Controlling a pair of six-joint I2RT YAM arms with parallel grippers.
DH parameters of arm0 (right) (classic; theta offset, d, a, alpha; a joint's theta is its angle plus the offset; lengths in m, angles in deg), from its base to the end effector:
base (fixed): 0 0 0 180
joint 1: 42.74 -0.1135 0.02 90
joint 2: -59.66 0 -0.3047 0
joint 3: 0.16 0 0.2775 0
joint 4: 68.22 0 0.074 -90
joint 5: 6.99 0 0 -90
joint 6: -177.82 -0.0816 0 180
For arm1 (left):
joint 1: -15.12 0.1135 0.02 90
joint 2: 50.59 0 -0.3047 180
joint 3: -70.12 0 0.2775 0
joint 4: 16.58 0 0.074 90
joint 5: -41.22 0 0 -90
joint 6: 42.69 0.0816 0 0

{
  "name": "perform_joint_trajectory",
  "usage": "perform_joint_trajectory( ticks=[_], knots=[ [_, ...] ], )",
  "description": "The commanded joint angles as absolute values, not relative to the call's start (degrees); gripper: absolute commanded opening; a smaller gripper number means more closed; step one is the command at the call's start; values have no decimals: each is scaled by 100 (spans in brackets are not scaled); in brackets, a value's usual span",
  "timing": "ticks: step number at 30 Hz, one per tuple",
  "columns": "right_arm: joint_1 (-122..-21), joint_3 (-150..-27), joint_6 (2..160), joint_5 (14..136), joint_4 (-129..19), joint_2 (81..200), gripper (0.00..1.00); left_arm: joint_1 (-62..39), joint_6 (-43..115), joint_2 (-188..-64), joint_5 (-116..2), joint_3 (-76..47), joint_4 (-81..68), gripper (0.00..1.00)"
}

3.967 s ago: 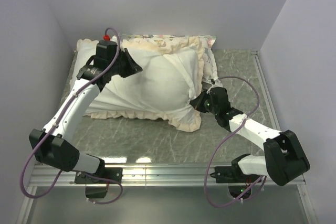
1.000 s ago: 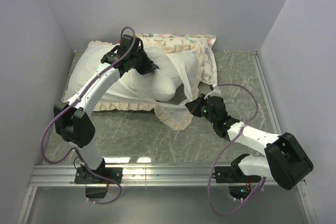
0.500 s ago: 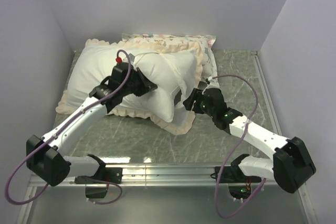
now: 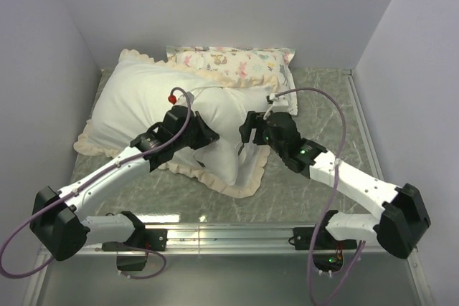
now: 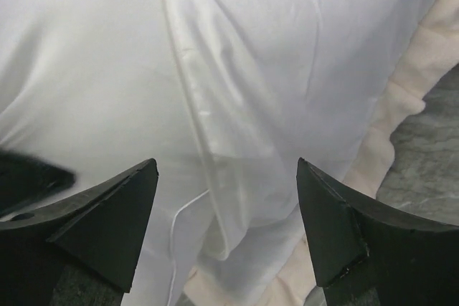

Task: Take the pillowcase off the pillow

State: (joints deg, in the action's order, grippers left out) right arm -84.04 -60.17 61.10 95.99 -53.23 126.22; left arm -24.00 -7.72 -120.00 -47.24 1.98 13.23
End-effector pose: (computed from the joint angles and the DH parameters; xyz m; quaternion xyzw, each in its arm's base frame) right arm 0.2505 0.1956 0.3050 -0.0412 0.8229 0.2352 0.5156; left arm 0.2524 -0.2024 0.3123 -0.1270 0.8613 -0.3521 0.3435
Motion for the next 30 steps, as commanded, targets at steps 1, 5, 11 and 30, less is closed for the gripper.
perform_joint_trajectory(
  ticks=[1, 5, 11, 30],
  knots=[
    [-8475, -6432, 6338, 10224, -5328, 13109, 84, -2567, -797, -11625, -4755, 209, 689, 1],
    [-8308, -6827, 6356, 10946, -5003, 13515, 68, -2654, -771, -11274, -4729, 366, 909, 0],
    [-7756, -7144, 6259, 11316, -4870, 13744, 5, -2672, -683, -10562, -4694, 341, 1480, 1],
    [-6119, -7804, 5855, 7452, -5563, 15160, 1, -2681, -806, -9726, -4800, -407, 1624, 1]
  ],
)
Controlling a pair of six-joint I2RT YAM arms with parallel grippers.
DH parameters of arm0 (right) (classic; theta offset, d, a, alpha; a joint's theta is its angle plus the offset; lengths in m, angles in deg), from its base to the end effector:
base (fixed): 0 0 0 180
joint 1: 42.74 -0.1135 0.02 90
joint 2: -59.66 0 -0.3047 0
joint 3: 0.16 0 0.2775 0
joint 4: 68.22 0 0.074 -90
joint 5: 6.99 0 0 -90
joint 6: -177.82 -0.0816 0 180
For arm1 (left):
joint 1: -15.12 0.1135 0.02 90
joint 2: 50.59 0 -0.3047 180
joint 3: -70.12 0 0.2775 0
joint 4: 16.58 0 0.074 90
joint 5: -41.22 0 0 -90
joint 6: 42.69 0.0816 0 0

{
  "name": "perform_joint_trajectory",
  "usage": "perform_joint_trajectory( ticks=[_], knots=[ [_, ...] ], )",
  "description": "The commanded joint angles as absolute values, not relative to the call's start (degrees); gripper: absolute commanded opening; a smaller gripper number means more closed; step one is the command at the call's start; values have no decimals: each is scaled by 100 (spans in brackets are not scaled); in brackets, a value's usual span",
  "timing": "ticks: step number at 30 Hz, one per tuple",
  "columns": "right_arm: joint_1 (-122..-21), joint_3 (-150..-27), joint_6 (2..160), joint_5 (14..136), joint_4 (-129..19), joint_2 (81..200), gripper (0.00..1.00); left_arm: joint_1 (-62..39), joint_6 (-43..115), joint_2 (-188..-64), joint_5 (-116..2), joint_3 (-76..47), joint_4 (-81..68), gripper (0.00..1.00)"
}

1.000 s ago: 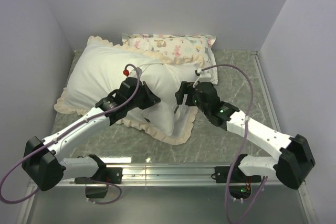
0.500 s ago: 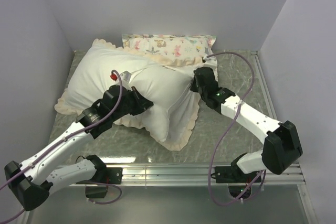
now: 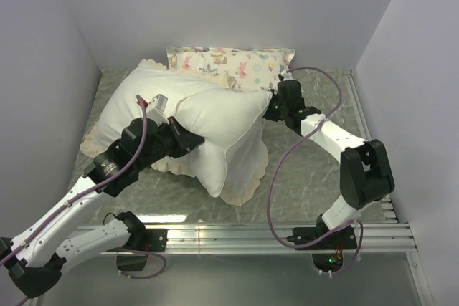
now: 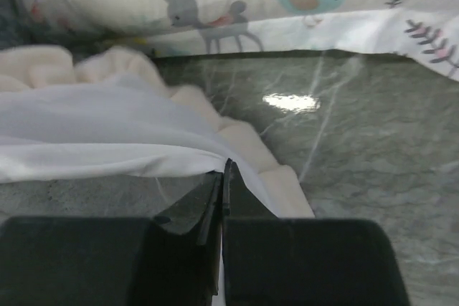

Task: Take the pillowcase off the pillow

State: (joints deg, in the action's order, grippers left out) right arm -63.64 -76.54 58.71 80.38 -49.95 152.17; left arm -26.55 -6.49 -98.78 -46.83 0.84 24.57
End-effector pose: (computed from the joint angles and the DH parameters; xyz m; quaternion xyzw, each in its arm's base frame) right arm 0.3987 0.1563 0.2530 0.0526 0.8828 0.2155 0.4140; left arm 0.1676 -0.1455 0.3871 -0.0963 0.8137 -0.4147 0.3957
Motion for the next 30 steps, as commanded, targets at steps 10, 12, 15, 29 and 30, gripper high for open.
perform_joint_trajectory(
  ticks=[10, 12, 15, 29, 30],
  knots=[
    [-5926, -6942, 5388, 5962, -5629, 13368, 71, -3347, -1106, -10900, -3020, -291, -594, 1],
    [-5804, -7091, 5468, 6629, -4936, 12947, 79, -3541, -1035, -11463, -2727, -625, -620, 1],
    [-5505, -7074, 5398, 6948, -4599, 12524, 82, -3770, -1201, -12070, -2339, -828, -733, 1],
    [-5643, -6065, 6144, 6455, -4413, 11371, 88, -4078, -605, -13823, -3078, -2156, -542, 64],
    [-5801, -6002, 6258, 6560, -4413, 11388, 88, -4078, -543, -13622, -2981, -2147, -437, 66]
  ],
)
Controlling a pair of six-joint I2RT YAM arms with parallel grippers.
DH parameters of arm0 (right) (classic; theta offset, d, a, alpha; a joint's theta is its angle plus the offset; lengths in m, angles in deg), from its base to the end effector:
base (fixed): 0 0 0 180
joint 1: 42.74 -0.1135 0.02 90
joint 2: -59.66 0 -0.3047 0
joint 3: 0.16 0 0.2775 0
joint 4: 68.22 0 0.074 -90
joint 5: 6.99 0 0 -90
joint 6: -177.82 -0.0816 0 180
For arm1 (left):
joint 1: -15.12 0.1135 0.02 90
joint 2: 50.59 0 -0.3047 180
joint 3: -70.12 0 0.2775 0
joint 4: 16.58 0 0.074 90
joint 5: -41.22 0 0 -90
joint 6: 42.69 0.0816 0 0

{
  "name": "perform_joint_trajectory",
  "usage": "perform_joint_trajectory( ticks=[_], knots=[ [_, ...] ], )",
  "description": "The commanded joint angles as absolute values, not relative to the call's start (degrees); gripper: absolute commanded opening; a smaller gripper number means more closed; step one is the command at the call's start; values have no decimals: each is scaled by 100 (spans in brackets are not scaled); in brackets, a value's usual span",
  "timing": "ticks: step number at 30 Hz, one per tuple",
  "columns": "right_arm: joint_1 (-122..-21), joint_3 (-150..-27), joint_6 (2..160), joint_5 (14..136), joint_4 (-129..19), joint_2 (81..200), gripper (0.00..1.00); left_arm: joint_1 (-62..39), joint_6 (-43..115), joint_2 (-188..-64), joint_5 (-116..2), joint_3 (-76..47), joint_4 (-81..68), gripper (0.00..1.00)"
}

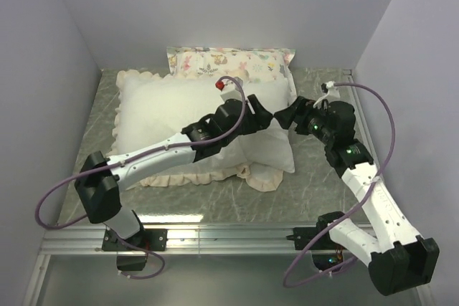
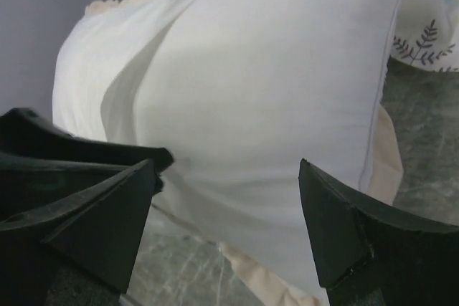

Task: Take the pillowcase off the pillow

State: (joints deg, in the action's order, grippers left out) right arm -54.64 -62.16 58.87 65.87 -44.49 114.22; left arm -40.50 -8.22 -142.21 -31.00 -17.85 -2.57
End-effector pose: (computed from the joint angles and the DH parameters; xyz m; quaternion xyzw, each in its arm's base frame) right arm 0.2537 0.0780 0.3550 0.0289 0.7957 0.3187 0.5142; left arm 0.2747 -0.3574 0.3544 -0.0906 0.7976 -0.4104 0.4325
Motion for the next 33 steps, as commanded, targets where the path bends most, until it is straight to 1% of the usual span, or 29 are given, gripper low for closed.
perform_joint_trajectory(
  ticks=[1, 3, 5, 7, 8, 13, 14, 16, 18, 19, 21, 26, 29, 32, 33],
  knots=[
    [-5942, -5958, 6311, 6831, -4405, 11415, 89, -4078, -499, -13507, -2789, -2068, -131, 68],
    [-6363, -5844, 6408, 7139, -4422, 11537, 89, -4078, -367, -13113, -2603, -1971, 134, 72],
    [-6575, -5756, 6452, 7517, -4457, 11617, 89, -4070, -297, -12900, -2173, -1875, 792, 75],
    [-6751, -5695, 6461, 7624, -4615, 11722, 90, -3982, -279, -12575, -1891, -1648, 1136, 77],
    [-6787, -5642, 6470, 7625, -4763, 11757, 90, -3938, -253, -12478, -1716, -1533, 1373, 79],
    [-7191, -5755, 6505, 8292, -4888, 12258, 92, -3237, -147, -12056, -1670, -910, 2051, 82],
    [-7279, -5808, 6514, 8501, -4897, 12302, 95, -3104, -112, -11969, -1697, -786, 2078, 82],
    [-7463, -5843, 6567, 9072, -4862, 12198, 96, -2605, -68, -11687, -2047, -383, 1973, 83],
    [-7552, -5887, 6584, 9162, -4923, 12049, 98, -2304, 186, -11546, -2581, -188, 1727, 83],
    [-7552, -5966, 6654, 9319, -4871, 12065, 98, -2112, 257, -11581, -2672, -204, 1744, 83],
    [-7569, -6317, 6786, 9461, -4609, 12240, 98, -1996, 459, -11755, -2786, -309, 1867, 83],
    [-7613, -6625, 6971, 9874, -4598, 12521, 99, -1671, 591, -11897, -3156, -266, 1832, 83],
    [-7613, -6748, 7076, 9735, -4747, 12820, 100, -1521, 609, -11985, -3314, -187, 1806, 82],
    [-7605, -7029, 7103, 9313, -4738, 13679, 100, -1433, 635, -12108, -3367, -160, 1823, 81],
    [-7622, -7030, 7025, 9182, -4799, 13804, 100, -1415, 644, -12160, -3358, -152, 1814, 81]
  ],
)
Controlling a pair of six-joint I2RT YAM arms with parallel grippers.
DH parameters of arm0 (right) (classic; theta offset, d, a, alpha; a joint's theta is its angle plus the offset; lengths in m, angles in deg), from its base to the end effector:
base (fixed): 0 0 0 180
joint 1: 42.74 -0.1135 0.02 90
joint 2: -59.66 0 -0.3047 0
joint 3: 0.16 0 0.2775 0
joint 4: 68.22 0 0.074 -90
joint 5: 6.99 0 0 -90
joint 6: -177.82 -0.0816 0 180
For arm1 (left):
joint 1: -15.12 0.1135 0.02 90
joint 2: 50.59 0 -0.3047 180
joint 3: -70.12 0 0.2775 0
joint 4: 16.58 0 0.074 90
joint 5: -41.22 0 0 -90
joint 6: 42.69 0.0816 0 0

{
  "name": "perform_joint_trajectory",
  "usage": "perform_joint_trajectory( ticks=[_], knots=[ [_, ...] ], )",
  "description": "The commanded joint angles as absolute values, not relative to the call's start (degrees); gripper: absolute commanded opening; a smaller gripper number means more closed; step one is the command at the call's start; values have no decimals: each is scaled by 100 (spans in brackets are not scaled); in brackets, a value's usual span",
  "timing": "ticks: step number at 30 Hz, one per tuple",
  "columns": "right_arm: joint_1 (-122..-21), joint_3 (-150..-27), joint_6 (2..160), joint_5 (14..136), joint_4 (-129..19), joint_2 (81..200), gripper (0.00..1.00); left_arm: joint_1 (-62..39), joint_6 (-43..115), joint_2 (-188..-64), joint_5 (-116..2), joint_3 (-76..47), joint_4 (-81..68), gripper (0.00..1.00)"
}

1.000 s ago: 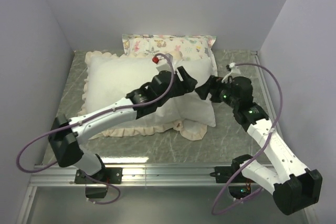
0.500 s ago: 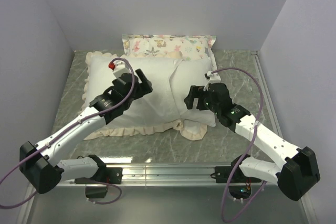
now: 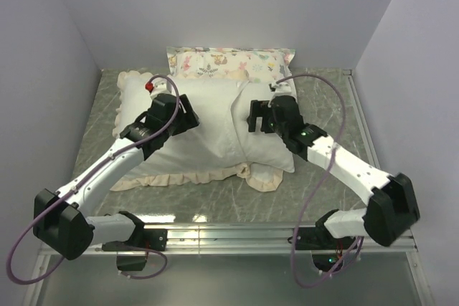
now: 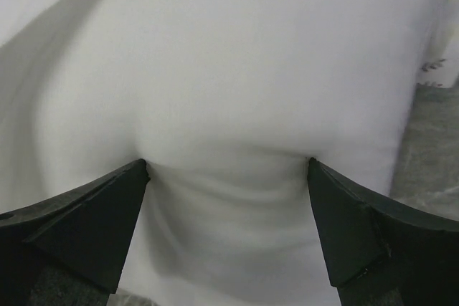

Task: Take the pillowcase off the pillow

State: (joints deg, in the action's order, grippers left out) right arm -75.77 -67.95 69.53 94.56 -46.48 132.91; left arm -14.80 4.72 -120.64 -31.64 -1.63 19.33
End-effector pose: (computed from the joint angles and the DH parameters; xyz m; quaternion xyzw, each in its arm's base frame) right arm 0.2984 0.1745 0.3085 -0.0569 0.8489 0.1471 0.5044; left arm 0.2886 -0.1383 0.3227 -0.1657 0.8609 -0.1674 0.4509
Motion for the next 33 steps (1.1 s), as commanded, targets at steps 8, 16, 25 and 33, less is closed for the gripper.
perform_joint_trajectory(
  ticks=[8, 16, 25, 33],
  knots=[
    [-7605, -7407, 6742, 9188, -4486, 14395, 51, -1222, 793, -12583, -3350, -353, 1919, 32],
    [-7350, -8084, 6848, 9585, -3632, 13956, 0, -555, 960, -12363, -2797, -915, 2393, 0],
    [-6420, -8348, 6892, 9330, -3104, 13182, 0, 605, 979, -11942, -2453, -1180, 2588, 0],
    [-5865, -8410, 6822, 9163, -2972, 12769, 0, 1380, 740, -11397, -2767, -645, 2351, 0]
  ],
)
